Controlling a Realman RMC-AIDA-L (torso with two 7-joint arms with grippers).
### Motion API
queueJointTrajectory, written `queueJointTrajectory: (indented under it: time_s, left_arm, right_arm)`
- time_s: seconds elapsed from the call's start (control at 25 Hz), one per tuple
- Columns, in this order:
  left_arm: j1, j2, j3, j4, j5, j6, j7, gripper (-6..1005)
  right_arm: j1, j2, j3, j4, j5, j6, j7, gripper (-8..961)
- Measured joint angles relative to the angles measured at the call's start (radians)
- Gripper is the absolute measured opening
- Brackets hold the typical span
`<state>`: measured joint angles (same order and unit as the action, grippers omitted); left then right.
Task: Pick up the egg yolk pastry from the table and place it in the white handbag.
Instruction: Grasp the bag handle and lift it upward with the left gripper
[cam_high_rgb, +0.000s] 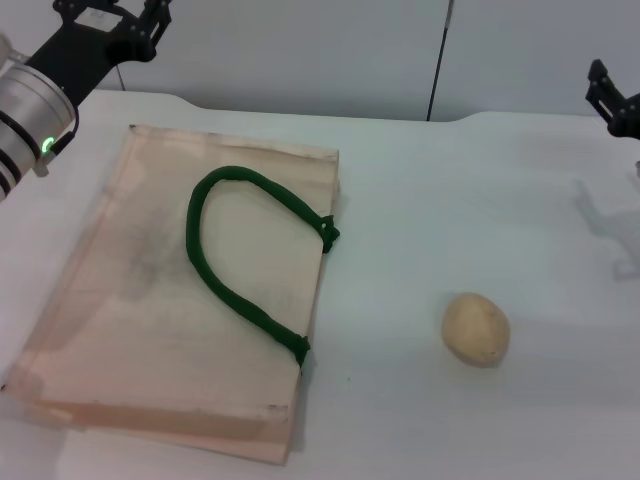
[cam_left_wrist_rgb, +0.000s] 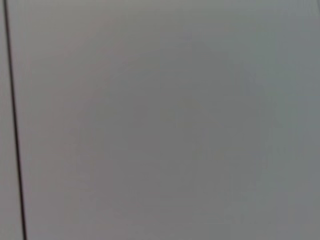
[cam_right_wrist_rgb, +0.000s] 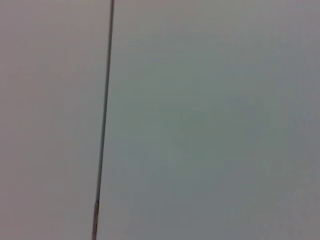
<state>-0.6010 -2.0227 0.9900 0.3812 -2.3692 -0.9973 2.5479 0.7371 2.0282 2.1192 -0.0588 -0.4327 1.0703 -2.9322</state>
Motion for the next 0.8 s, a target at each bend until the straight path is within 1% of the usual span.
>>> queueJointTrajectory:
  time_s: [0.12, 0.56, 0.8]
  left_arm:
    - [-0.012, 0.000, -0.029, -0.021, 0.002, 0.001, 0.000, 430]
    - [-0.028, 0.002, -0.064, -0.032, 0.000, 0.003, -0.025, 424]
    - [-0.047, 0.001, -0.064, -0.032, -0.001, 0.089, -0.028, 418]
  right_arm:
    - [0.004, 0.000, -0.004, 0.000, 0.000, -0.001, 0.000, 759]
    - [0.011, 0.000, -0.005, 0.001, 0.006, -0.010, 0.004, 759]
    - [0.012, 0.000, 0.003, -0.003, 0.010, -0.027, 0.002, 759]
